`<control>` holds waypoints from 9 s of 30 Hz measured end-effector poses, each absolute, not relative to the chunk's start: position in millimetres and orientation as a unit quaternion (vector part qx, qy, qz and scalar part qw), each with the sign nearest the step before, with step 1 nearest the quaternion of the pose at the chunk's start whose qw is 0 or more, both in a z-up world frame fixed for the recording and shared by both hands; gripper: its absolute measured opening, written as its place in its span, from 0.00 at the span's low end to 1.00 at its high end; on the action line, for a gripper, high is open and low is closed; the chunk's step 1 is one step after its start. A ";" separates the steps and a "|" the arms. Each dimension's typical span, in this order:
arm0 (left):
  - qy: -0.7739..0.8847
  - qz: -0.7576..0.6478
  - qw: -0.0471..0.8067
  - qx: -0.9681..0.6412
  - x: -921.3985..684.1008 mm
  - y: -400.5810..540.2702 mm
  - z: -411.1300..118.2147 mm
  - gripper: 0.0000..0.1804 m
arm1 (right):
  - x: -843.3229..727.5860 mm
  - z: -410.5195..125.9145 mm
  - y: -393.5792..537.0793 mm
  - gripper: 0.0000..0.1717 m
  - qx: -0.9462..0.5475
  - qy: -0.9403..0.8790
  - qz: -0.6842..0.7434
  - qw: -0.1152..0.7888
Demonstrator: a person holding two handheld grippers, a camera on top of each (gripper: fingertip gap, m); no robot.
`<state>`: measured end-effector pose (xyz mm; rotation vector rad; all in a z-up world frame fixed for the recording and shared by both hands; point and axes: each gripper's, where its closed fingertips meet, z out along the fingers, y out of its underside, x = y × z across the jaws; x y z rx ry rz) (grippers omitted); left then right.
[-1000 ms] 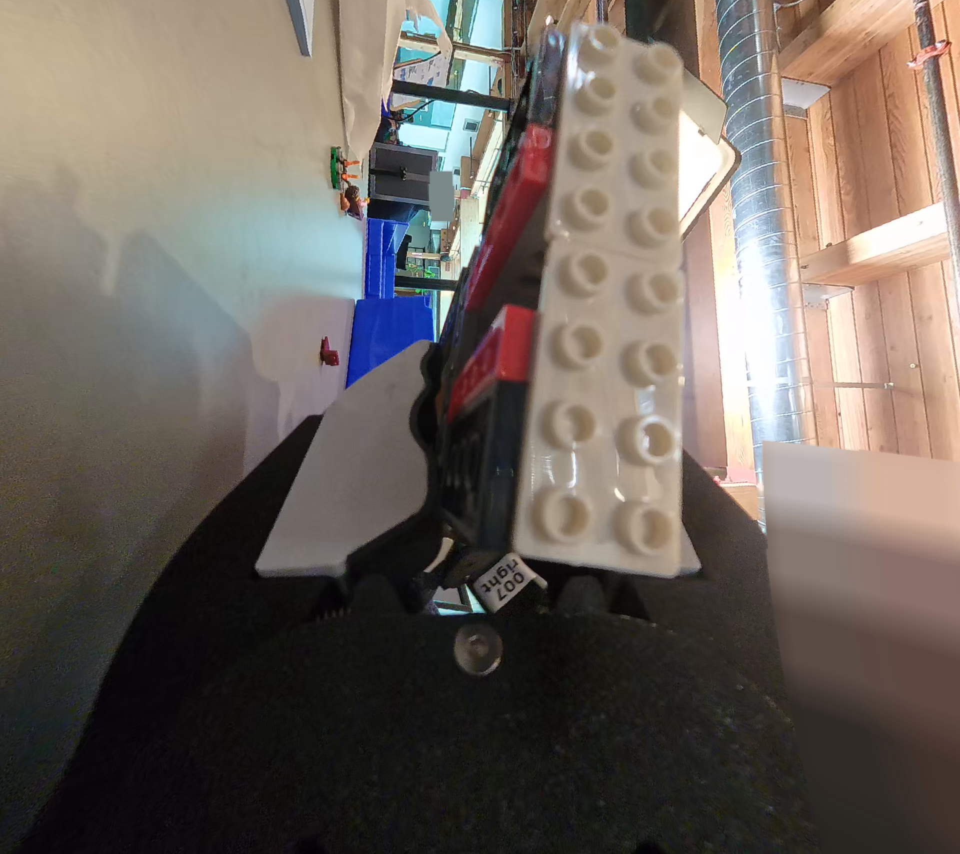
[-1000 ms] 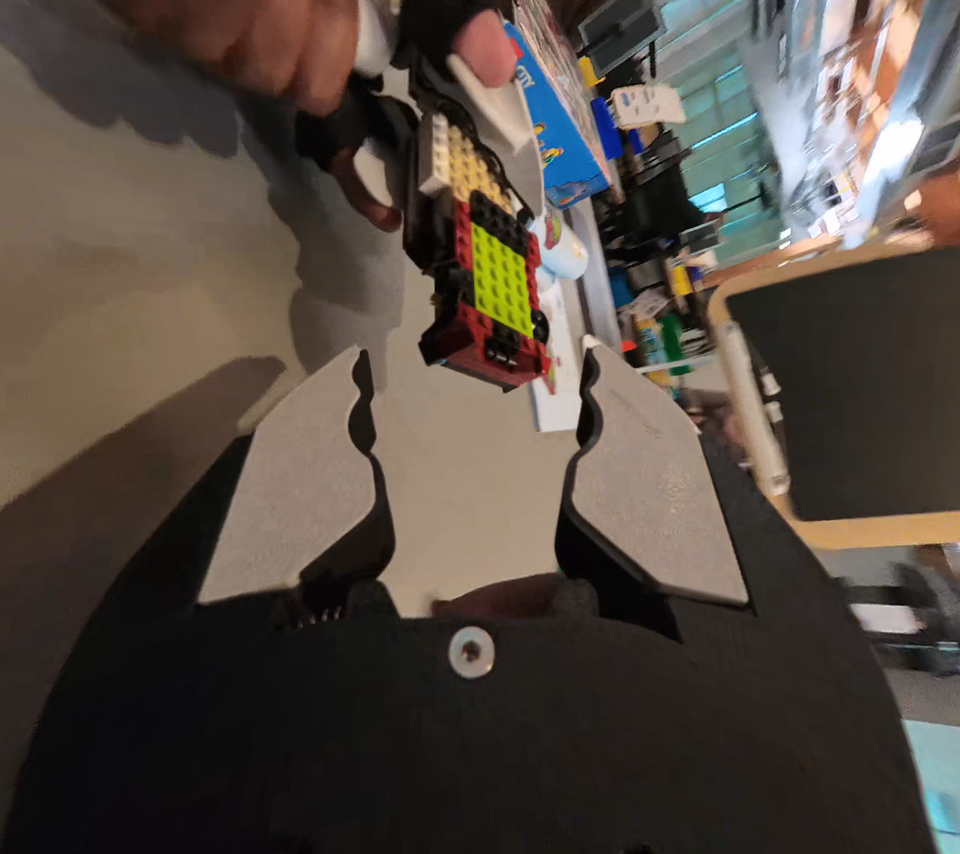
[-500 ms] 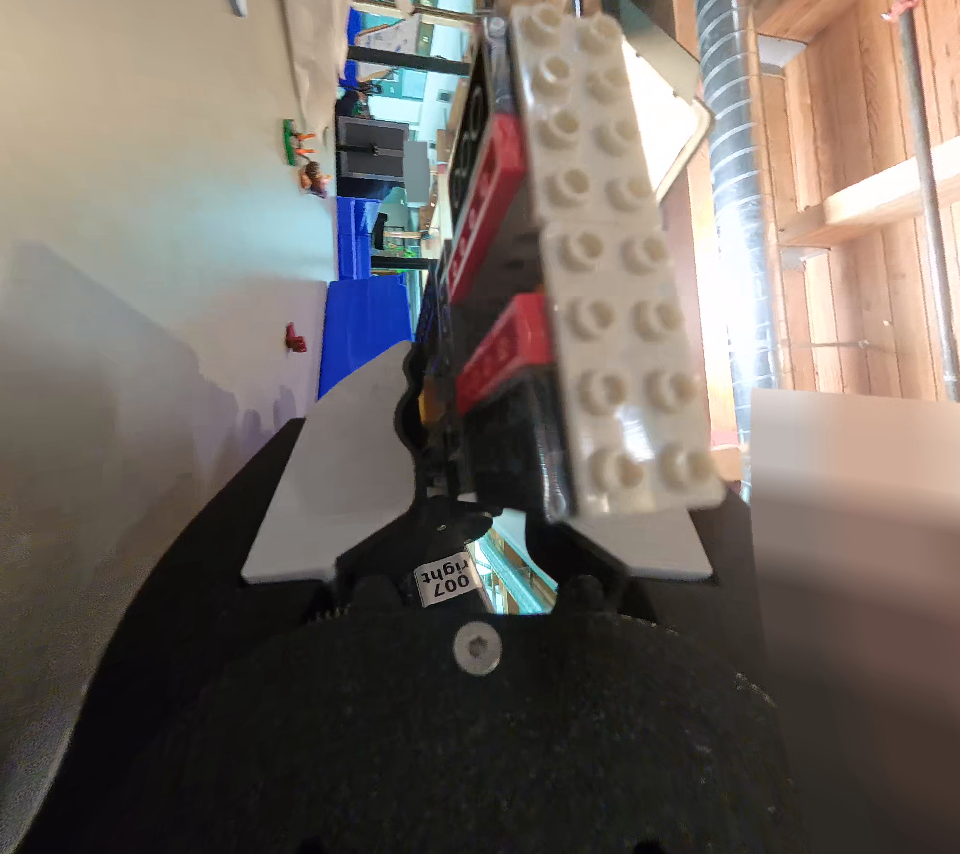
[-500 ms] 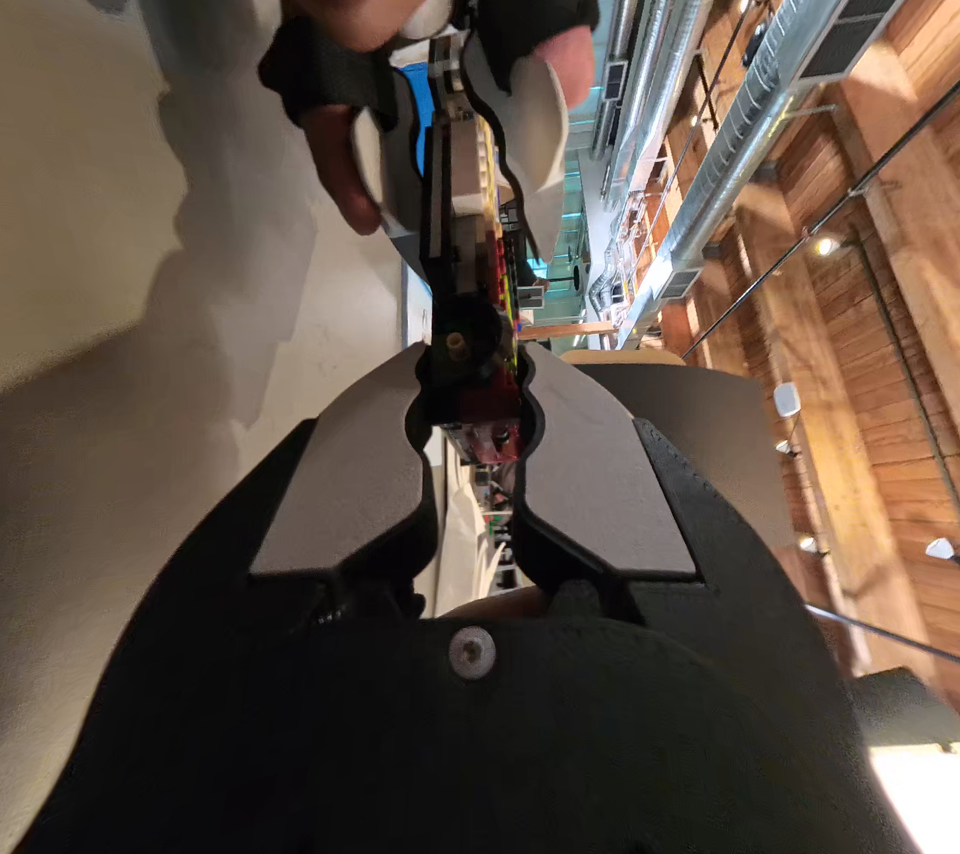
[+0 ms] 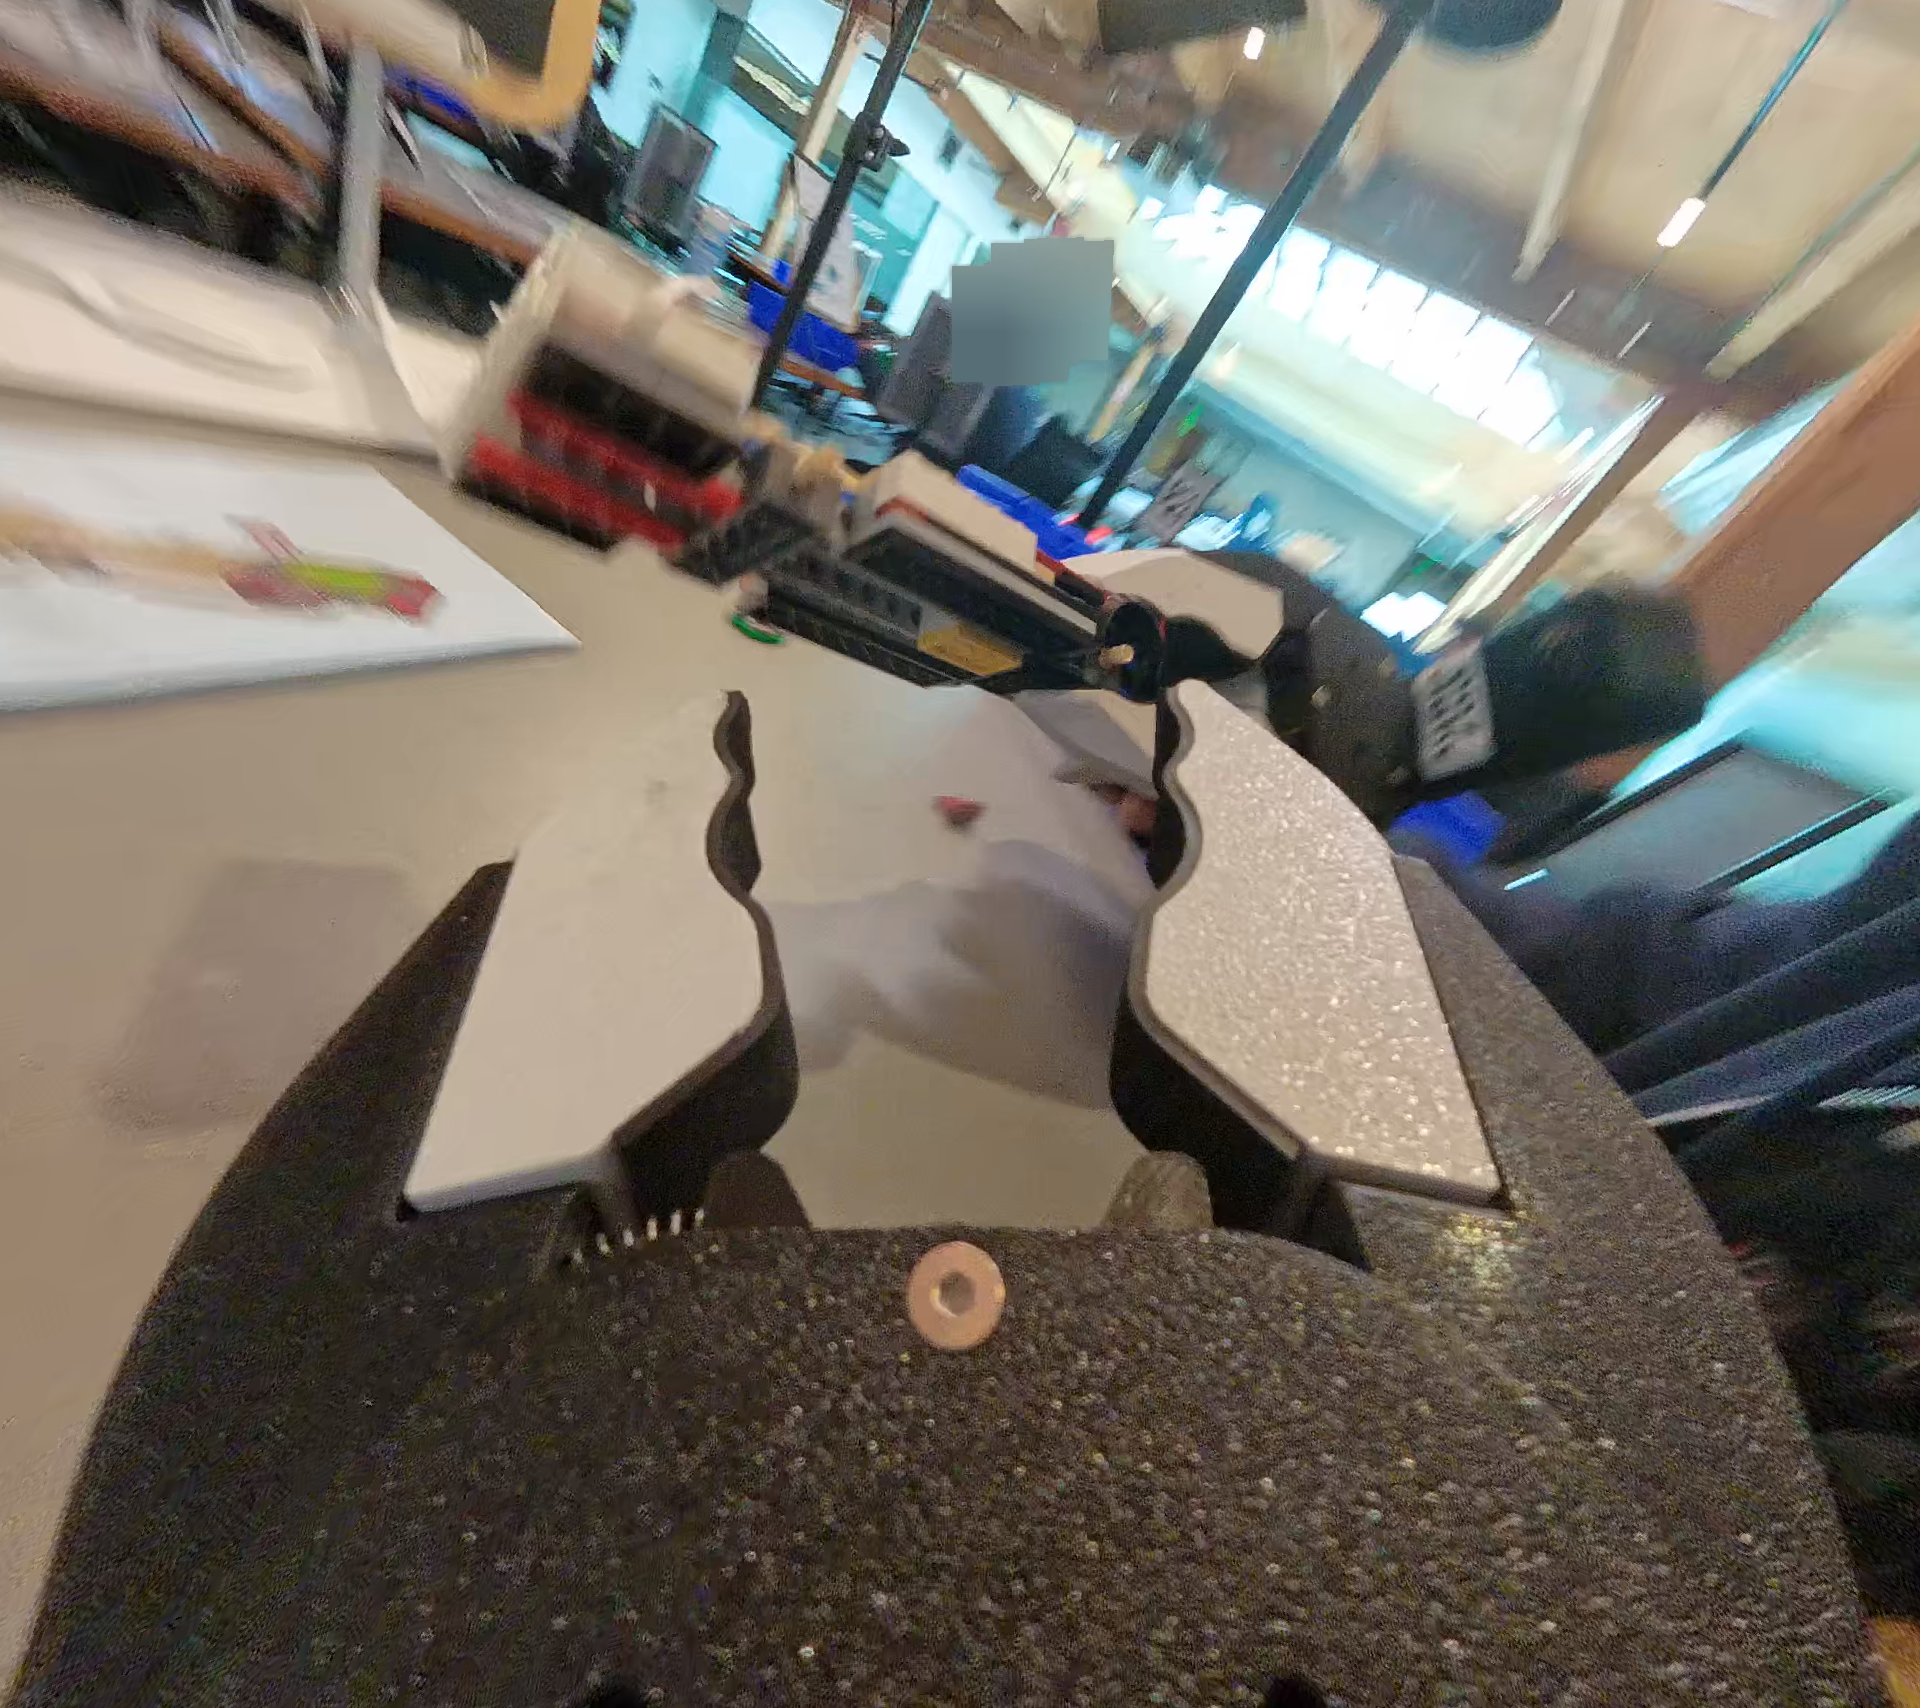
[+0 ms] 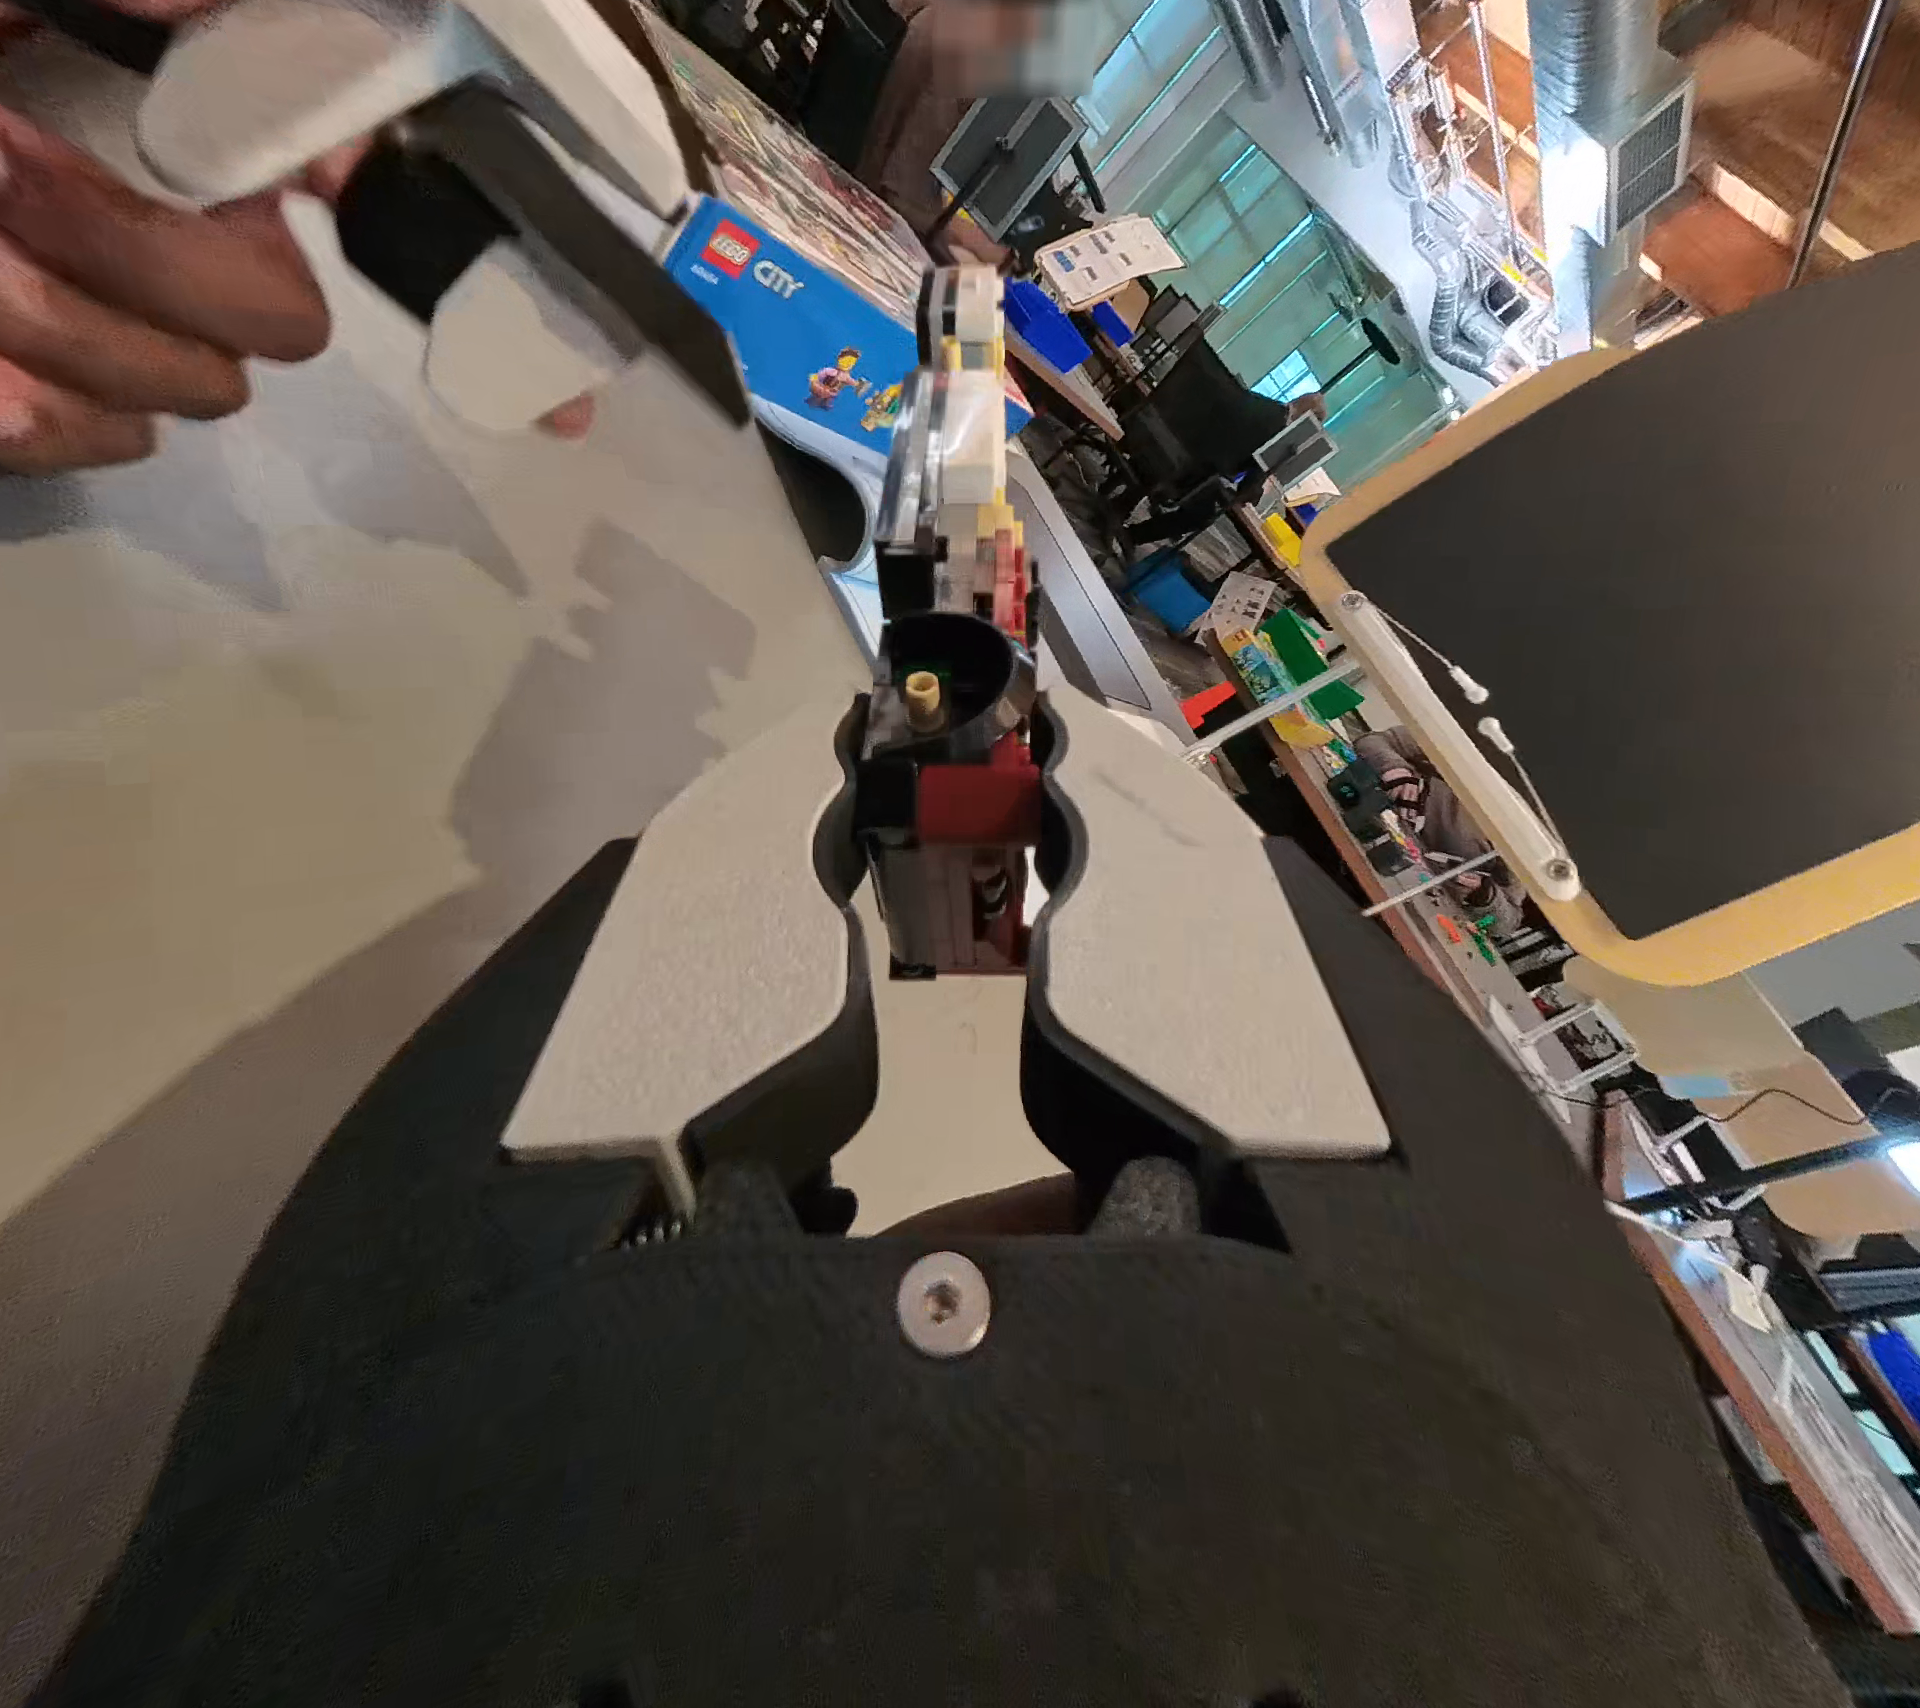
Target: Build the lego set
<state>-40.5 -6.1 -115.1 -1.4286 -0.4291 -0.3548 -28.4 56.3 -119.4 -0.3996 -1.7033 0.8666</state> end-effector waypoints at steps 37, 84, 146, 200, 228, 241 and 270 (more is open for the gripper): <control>0.372 0.512 0.372 -0.680 -99.4 49.2 -162.8 0.14 | -20.8 -150.3 69.2 0.19 -0.179 -0.747 0.191 0.611; 0.341 0.495 0.411 -0.685 -139.1 52.4 -178.6 0.14 | -40.1 -224.9 72.5 0.03 -0.602 -0.649 0.464 -0.040; 0.306 0.447 0.435 -0.719 -130.6 30.0 -182.0 0.14 | -37.5 -223.3 71.4 0.13 -0.426 -0.821 0.289 0.246; 0.321 0.454 0.411 -0.722 -139.0 45.1 -184.5 0.14 | -36.9 -227.5 70.5 0.06 -0.329 -0.859 0.250 0.301; 0.314 0.448 0.416 -0.726 -136.3 41.4 -178.5 0.14 | -37.3 -214.7 53.5 0.09 -0.315 -0.851 0.328 0.264; 0.304 0.449 0.416 -0.730 -142.5 39.8 -177.7 0.14 | -24.1 -204.2 62.3 0.17 -0.254 -0.869 0.295 0.306; 0.314 0.458 0.405 -0.726 -147.3 44.0 -180.5 0.14 | -3.8 -239.9 36.1 0.18 -0.351 -0.878 0.290 0.144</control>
